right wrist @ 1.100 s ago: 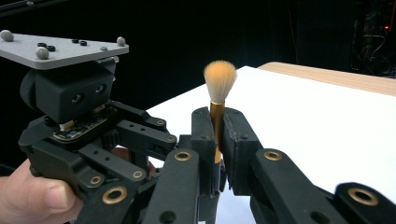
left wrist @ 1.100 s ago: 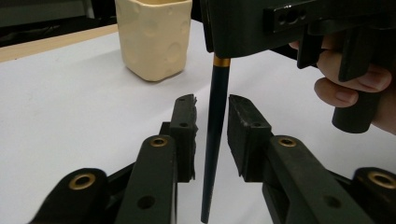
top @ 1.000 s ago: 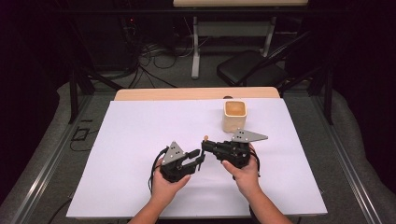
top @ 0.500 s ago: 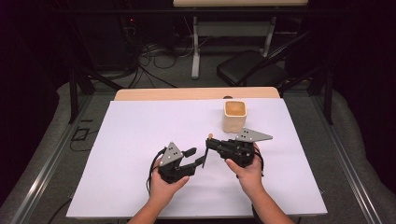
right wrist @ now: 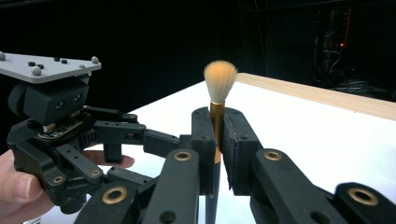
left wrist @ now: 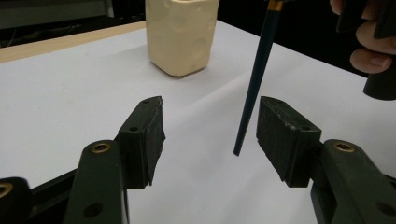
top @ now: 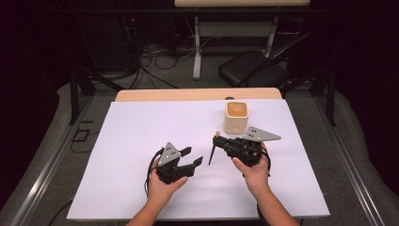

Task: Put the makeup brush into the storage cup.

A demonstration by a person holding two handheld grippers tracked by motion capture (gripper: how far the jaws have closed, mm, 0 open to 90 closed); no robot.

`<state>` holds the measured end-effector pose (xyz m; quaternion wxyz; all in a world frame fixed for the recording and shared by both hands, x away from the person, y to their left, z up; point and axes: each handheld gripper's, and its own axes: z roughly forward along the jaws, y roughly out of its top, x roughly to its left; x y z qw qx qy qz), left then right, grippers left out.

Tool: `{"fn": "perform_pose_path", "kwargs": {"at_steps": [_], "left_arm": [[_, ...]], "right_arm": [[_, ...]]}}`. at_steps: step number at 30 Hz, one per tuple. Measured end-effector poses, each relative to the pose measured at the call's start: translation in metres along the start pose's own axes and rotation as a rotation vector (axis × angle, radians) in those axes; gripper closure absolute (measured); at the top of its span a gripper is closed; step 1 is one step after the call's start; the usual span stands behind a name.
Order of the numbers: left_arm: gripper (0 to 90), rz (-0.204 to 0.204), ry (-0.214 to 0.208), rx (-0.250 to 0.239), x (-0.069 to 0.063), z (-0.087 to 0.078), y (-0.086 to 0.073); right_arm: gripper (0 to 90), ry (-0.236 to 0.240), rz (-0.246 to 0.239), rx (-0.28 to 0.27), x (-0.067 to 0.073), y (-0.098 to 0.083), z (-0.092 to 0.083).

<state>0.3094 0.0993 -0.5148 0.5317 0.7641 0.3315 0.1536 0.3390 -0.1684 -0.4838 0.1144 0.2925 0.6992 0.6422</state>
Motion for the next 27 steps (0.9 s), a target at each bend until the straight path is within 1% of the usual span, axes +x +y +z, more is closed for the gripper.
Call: {"fn": "perform_pose_path", "kwargs": {"at_steps": [1,3,6,8,9,10,13,14,17,18,23,24,27], "left_arm": [[41.5,0.004,0.005,0.002,0.001,0.0,0.0],[41.3,-0.001,0.014,0.006,0.002,0.0,-0.001],[41.1,-0.002,0.014,0.011,0.003,0.0,-0.001],[39.8,0.013,0.028,0.001,0.003,0.0,-0.001],[38.7,0.018,0.033,-0.001,0.003,0.0,-0.001],[38.6,0.014,0.034,-0.002,0.003,0.0,-0.001],[38.0,0.017,0.037,0.004,0.004,0.0,-0.002],[37.9,0.01,0.037,0.009,0.005,0.0,-0.002],[36.1,0.004,0.037,0.008,0.006,0.0,-0.003],[35.2,-0.001,0.04,0.007,0.007,0.0,-0.003],[34.6,-0.009,0.035,0.003,0.008,-0.002,-0.003],[34.5,-0.013,0.032,-0.004,0.008,-0.002,-0.003],[33.2,-0.008,0.037,-0.003,0.008,-0.002,-0.003]], "right_arm": [[83.4,-0.003,-0.004,-0.004,-0.001,0.0,0.0],[83.4,-0.008,-0.001,-0.002,-0.001,0.001,-0.002],[83.4,-0.015,-0.004,-0.005,-0.003,0.003,-0.003],[83.4,-0.021,-0.011,-0.01,-0.004,0.004,-0.004],[83.4,-0.022,-0.006,-0.007,-0.004,0.005,-0.005],[83.4,-0.024,-0.013,-0.014,-0.005,0.005,-0.005],[83.4,-0.031,-0.02,-0.012,-0.007,0.007,-0.006],[83.4,-0.035,-0.021,-0.009,-0.007,0.008,-0.005],[83.4,-0.04,-0.027,0.001,-0.009,0.01,-0.006],[83.4,-0.044,-0.031,-0.004,-0.01,0.011,-0.005],[83.4,-0.052,-0.04,0.002,-0.011,0.016,-0.005],[83.4,-0.056,-0.05,0.003,-0.012,0.018,-0.005],[83.4,-0.061,-0.059,0.002,-0.012,0.022,-0.005]]}}
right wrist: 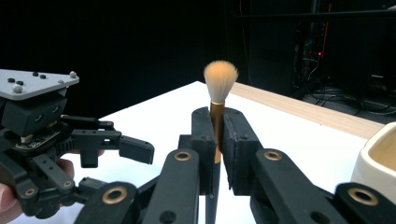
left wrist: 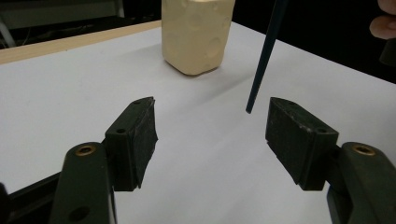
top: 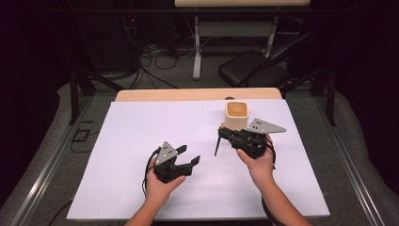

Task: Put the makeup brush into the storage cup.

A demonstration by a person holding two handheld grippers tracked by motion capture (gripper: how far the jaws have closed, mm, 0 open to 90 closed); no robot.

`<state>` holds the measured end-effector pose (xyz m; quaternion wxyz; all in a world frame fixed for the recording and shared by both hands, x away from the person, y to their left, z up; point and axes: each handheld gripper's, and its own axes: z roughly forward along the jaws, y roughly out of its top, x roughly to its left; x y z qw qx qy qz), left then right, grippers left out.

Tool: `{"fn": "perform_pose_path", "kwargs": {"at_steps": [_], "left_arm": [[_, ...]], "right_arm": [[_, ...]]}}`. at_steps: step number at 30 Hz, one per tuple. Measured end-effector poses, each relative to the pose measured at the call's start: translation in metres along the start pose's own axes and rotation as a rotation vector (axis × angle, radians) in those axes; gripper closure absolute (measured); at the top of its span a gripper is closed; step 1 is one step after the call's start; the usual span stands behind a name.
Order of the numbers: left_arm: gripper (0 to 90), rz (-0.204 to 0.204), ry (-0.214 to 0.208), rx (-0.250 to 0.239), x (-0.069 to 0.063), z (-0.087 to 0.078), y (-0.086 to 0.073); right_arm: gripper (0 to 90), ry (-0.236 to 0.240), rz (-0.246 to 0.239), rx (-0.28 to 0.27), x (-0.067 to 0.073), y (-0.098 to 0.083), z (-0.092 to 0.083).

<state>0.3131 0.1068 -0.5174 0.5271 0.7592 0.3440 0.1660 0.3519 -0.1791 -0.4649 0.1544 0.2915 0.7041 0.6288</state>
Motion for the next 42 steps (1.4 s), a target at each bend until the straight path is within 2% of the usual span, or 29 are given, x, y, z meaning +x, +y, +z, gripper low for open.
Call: {"fn": "perform_pose_path", "kwargs": {"at_steps": [9,42], "left_arm": [[29.5,-0.012,0.009,0.009,0.003,-0.001,0.0],[29.5,-0.013,0.008,0.014,0.004,-0.001,-0.001]], "right_arm": [[83.4,-0.007,-0.021,-0.009,-0.001,0.01,0.0],[83.4,-0.044,-0.07,-0.014,-0.013,0.053,-0.002]]}}
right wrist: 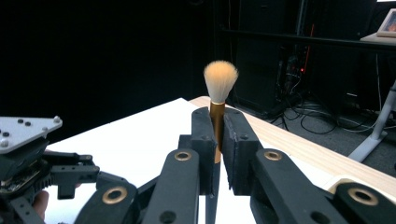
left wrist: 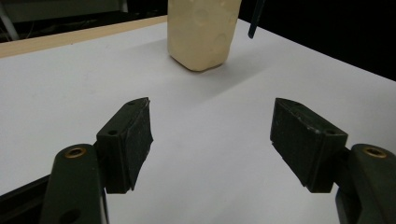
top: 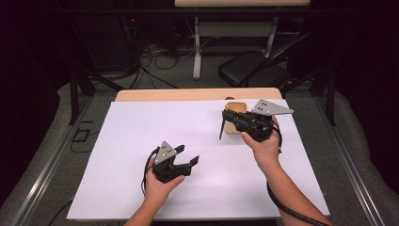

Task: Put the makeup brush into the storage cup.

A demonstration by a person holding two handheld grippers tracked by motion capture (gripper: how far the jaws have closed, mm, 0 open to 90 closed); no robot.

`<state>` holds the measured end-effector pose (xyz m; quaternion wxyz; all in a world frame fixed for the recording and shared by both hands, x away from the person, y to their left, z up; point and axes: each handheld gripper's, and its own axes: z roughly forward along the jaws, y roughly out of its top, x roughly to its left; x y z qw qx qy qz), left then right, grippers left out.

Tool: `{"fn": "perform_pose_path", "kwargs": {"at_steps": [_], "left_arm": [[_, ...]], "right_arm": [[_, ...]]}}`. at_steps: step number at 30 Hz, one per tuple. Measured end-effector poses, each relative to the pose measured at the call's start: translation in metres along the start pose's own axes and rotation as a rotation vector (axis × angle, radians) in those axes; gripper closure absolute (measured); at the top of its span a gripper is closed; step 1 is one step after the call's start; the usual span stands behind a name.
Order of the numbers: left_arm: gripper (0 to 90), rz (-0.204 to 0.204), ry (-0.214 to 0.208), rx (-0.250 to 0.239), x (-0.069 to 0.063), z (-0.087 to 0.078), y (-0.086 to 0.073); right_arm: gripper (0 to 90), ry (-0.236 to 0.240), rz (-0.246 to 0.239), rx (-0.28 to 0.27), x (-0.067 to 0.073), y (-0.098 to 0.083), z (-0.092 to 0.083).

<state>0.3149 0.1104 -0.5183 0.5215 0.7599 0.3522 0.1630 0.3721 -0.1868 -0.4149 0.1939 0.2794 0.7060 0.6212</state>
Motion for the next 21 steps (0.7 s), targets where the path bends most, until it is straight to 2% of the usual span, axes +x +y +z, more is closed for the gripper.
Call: {"fn": "perform_pose_path", "kwargs": {"at_steps": [21], "left_arm": [[29.5,-0.007,0.002,-0.001,0.0,0.0,0.0]], "right_arm": [[83.4,-0.05,-0.027,-0.006,-0.018,0.028,0.003]]}}
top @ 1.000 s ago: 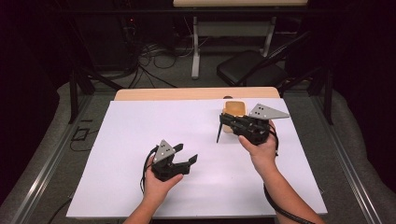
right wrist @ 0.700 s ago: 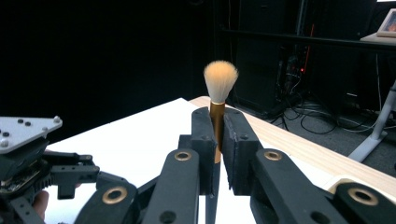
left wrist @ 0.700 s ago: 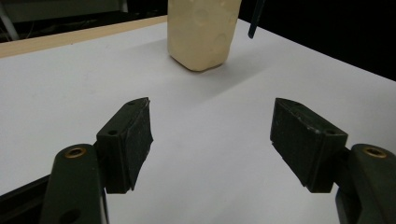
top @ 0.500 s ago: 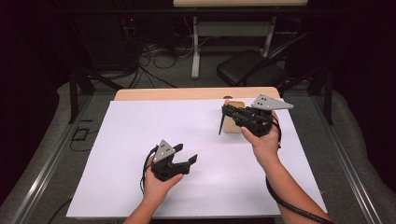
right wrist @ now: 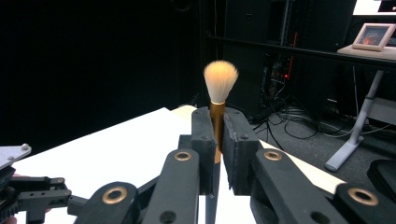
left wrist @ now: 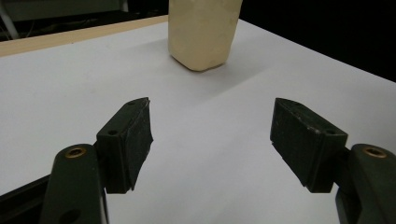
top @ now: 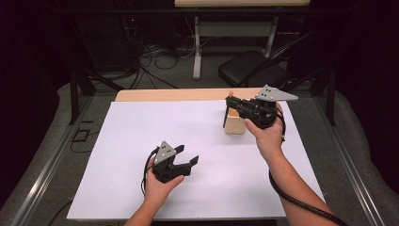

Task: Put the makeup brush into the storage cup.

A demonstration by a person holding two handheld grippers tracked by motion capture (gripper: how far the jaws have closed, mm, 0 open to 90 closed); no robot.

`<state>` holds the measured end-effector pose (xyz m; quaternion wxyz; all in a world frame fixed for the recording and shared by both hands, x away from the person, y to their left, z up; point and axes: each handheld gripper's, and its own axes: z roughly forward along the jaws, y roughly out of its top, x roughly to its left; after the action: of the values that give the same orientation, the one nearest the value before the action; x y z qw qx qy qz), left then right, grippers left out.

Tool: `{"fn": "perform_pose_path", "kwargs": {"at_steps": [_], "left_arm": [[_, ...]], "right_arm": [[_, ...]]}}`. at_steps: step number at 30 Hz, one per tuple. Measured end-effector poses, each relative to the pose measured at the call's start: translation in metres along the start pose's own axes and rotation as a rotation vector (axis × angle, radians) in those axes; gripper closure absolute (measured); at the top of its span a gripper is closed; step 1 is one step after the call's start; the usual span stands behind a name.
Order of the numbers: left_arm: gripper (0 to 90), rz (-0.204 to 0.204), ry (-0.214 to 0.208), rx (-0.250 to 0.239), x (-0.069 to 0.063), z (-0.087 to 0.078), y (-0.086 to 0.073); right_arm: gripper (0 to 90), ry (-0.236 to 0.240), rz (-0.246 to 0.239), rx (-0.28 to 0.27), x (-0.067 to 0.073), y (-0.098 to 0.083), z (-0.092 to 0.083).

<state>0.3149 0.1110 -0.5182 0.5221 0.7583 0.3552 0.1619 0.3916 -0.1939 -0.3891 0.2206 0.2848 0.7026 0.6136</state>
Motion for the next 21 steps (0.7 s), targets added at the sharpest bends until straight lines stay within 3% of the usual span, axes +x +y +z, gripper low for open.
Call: {"fn": "perform_pose_path", "kwargs": {"at_steps": [21], "left_arm": [[29.5,-0.002,0.0,0.0,0.0,0.001,0.0]], "right_arm": [[83.4,-0.068,-0.003,0.011,-0.02,0.007,0.001]]}}
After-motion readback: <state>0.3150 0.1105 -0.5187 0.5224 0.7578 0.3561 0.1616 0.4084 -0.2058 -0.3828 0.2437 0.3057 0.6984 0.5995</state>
